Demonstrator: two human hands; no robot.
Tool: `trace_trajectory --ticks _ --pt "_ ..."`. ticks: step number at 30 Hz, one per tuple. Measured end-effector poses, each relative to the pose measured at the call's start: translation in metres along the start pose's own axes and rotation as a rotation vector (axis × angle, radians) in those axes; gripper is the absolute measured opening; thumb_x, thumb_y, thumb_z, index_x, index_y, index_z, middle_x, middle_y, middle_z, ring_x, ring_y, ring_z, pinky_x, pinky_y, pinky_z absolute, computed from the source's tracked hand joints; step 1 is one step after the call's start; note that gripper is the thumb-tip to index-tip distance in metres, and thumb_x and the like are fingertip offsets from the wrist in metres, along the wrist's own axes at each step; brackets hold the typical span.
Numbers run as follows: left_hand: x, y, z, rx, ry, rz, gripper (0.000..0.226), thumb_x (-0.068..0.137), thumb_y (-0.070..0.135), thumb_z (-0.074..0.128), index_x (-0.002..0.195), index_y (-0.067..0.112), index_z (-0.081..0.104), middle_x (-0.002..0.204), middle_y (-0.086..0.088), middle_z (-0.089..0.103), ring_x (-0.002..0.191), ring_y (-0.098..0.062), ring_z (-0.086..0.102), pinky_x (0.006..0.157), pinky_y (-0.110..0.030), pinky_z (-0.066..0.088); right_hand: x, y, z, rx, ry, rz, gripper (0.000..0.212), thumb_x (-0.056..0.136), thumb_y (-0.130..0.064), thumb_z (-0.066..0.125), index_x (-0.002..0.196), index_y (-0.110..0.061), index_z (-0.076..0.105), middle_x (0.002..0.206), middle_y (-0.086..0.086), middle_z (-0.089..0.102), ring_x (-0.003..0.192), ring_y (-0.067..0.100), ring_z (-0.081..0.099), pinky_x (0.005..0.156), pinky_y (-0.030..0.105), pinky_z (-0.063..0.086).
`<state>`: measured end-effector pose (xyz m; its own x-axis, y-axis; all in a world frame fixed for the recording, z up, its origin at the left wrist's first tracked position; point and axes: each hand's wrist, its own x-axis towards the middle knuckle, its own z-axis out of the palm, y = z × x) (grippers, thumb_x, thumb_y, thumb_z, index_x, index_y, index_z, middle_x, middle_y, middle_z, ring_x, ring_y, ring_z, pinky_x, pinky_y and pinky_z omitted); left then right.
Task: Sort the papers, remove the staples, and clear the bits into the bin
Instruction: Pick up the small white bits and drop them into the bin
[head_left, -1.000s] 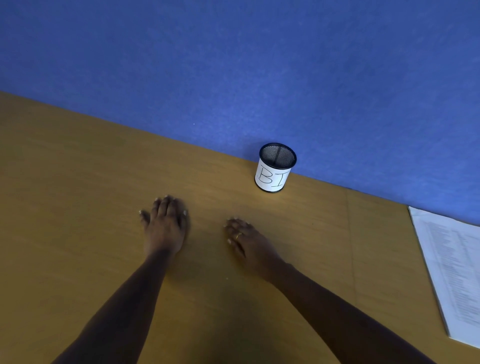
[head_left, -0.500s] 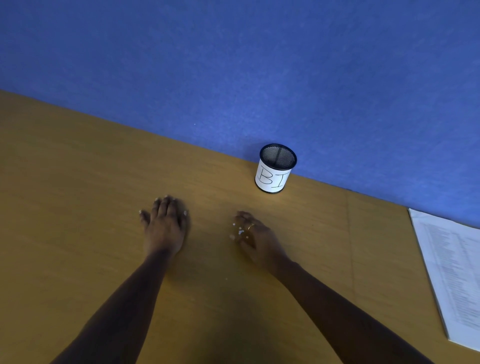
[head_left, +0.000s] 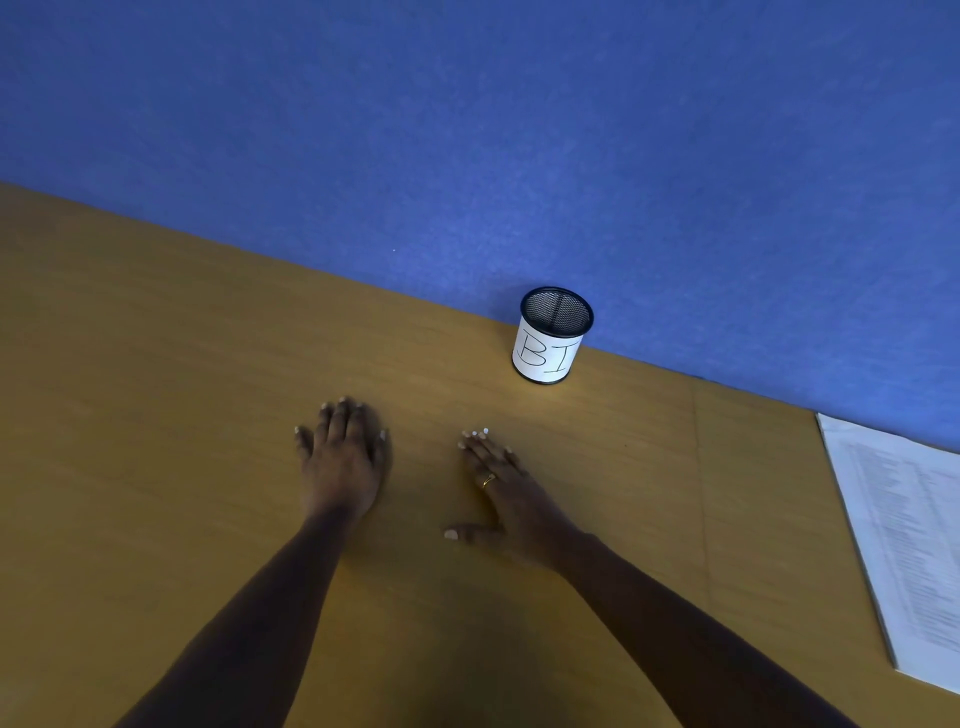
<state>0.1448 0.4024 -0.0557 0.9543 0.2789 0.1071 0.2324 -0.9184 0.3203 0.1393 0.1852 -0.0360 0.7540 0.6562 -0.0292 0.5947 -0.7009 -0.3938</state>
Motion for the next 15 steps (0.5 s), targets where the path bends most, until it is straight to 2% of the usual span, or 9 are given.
trace_trajectory --ticks 4,7,10,15 --pt "-0.003 0.001 0.001 -0.002 -0.013 -0.006 0.054 0.096 0.036 0.039 0.141 0.007 0.034 0.15 -0.012 0.031 0.142 -0.029 0.019 0.113 -0.051 0.008 0.007 0.007 0.001 0.012 0.036 0.088 0.085 0.086 -0.055 0.047 0.148 -0.012 0.009 0.158 0.001 0.002 0.137 0.002 -0.013 0.118 0.03 -0.004" --pt "-0.003 0.002 0.003 0.011 -0.022 -0.013 0.056 0.096 0.037 0.037 0.143 0.008 0.031 0.152 -0.011 0.028 0.143 -0.027 0.016 0.113 -0.05 0.007 0.013 0.007 -0.003 0.05 0.062 0.158 0.076 0.09 -0.044 0.049 0.147 -0.01 0.014 0.158 0.004 0.004 0.144 0.01 -0.008 0.116 0.028 -0.004" --pt "-0.003 0.003 0.003 0.014 -0.026 -0.015 0.056 0.096 0.037 0.036 0.143 0.008 0.03 0.152 -0.011 0.027 0.143 -0.027 0.015 0.113 -0.05 0.006 0.019 0.004 -0.007 0.044 0.021 0.194 0.072 0.093 -0.038 0.047 0.147 -0.008 0.01 0.158 0.005 0.001 0.146 0.015 -0.004 0.115 0.026 -0.004" --pt "-0.002 0.003 0.002 0.018 -0.025 -0.013 0.056 0.096 0.036 0.037 0.143 0.007 0.03 0.152 -0.011 0.027 0.143 -0.027 0.015 0.113 -0.051 0.007 0.021 -0.004 -0.008 -0.018 -0.093 0.163 0.058 0.099 -0.03 0.035 0.148 -0.01 0.01 0.158 0.005 0.003 0.146 0.014 -0.001 0.117 0.03 -0.002"
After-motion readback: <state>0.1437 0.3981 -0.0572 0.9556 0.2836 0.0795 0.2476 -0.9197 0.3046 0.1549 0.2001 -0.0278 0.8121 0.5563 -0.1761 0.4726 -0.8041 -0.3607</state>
